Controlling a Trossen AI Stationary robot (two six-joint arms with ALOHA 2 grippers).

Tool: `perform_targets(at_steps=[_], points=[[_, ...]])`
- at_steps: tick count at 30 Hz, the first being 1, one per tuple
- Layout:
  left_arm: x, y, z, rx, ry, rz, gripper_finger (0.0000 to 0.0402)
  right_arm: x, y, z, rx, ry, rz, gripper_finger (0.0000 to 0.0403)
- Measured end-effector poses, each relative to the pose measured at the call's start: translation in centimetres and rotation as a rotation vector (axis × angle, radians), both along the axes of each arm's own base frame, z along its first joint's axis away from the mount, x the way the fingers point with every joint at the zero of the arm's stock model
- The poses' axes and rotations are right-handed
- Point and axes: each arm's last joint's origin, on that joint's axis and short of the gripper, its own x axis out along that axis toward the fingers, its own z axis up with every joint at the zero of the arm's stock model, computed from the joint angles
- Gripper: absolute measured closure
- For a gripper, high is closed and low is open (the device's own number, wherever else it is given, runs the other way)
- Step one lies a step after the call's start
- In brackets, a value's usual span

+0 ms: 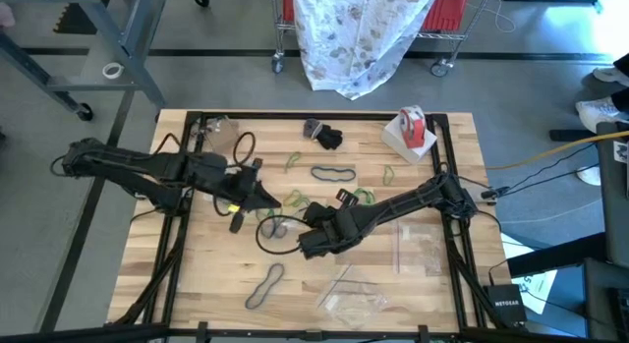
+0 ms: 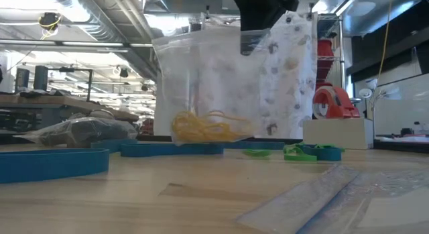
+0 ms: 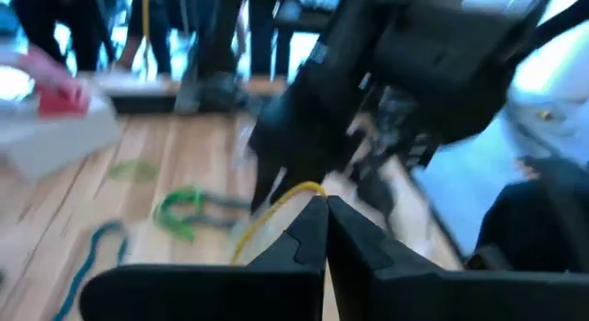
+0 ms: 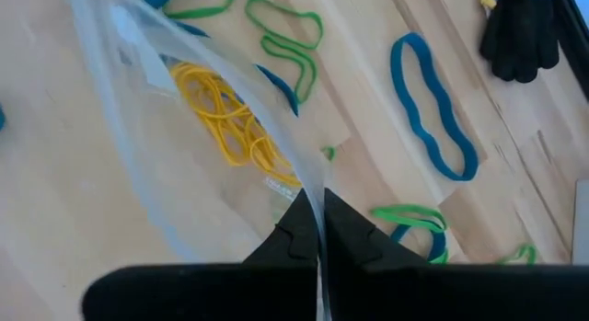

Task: Sort rubber bands
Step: Put the yellow rubber band into the transparent zip bag

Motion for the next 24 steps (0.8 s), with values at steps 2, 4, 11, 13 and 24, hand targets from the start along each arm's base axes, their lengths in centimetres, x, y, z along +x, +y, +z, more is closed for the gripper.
perform_targets(at_steps=[2,4,11,13,24], points=[[0.0,-0.4,0.4,0.003,-0.041,-0.020,0.0401,0.0,-0.1,0.1,0.002,0.003,0.007,0.0403],[0.1,-0.7,0.8,-0.003,-0.082,-0.034,0.0401,-0.1,-0.3,0.4,0.009,0.000,0.004,0.0403],[1.3,-1.3,0.8,0.051,-0.154,-0.042,0.0401,0.0,-0.8,1.5,0.014,-0.064,0.012,0.0403],[1.7,-1.4,0.5,0.078,-0.159,-0.034,0.0401,0.2,-0.8,1.7,0.023,-0.084,0.025,0.0403],[2.9,-1.8,-0.5,0.100,-0.131,-0.037,0.0401,-0.1,-0.9,2.3,0.027,-0.092,0.037,0.0403]])
